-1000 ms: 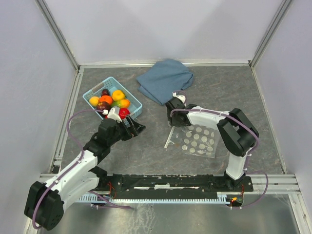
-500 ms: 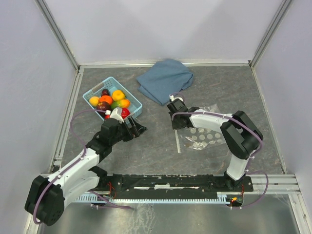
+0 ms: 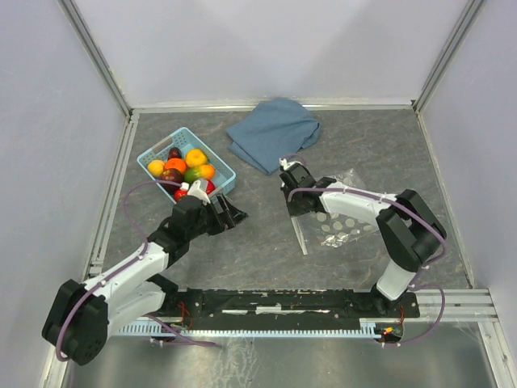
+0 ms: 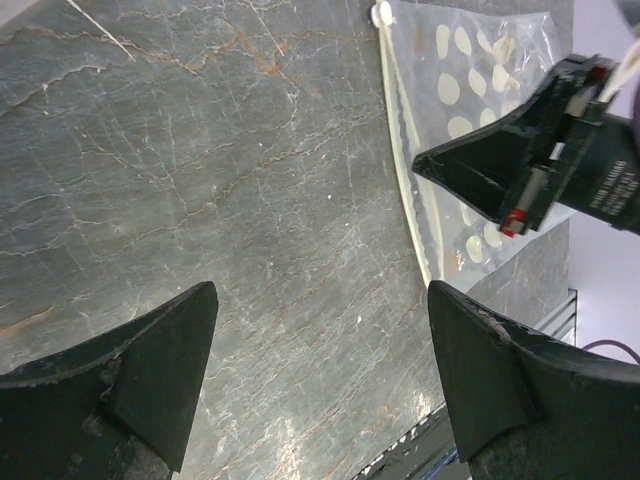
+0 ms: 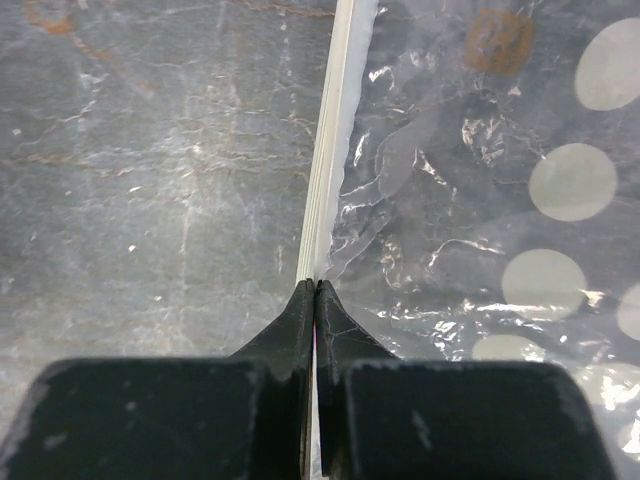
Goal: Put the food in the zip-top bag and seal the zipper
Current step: Pick up the zipper food storage bag at the center of the board.
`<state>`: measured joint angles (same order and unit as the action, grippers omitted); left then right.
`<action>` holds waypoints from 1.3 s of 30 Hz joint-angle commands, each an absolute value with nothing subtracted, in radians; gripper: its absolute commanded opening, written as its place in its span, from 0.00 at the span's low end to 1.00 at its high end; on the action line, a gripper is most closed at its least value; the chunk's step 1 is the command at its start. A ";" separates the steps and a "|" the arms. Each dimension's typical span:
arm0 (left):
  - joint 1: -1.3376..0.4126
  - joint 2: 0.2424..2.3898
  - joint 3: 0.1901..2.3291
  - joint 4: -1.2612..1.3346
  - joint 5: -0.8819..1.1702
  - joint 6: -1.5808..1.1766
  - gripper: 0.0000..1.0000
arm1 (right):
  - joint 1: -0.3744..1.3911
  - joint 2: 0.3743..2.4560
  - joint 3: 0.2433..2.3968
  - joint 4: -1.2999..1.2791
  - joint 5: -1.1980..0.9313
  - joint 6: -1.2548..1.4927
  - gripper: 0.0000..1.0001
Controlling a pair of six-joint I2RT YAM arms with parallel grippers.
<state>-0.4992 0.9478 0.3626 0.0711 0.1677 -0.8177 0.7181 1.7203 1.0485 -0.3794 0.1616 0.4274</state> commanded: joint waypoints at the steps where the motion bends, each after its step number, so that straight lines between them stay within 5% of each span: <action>1: -0.524 0.999 0.370 0.175 0.183 -0.828 0.90 | 0.745 1.629 1.053 -0.406 0.163 0.378 0.02; 24: -0.655 1.374 0.521 0.524 0.192 -0.983 0.87 | 0.906 1.397 0.964 -0.350 0.269 0.309 0.02; 39: -0.710 1.541 0.564 0.630 0.158 -1.032 0.65 | 0.949 1.353 0.936 -0.299 0.286 0.301 0.02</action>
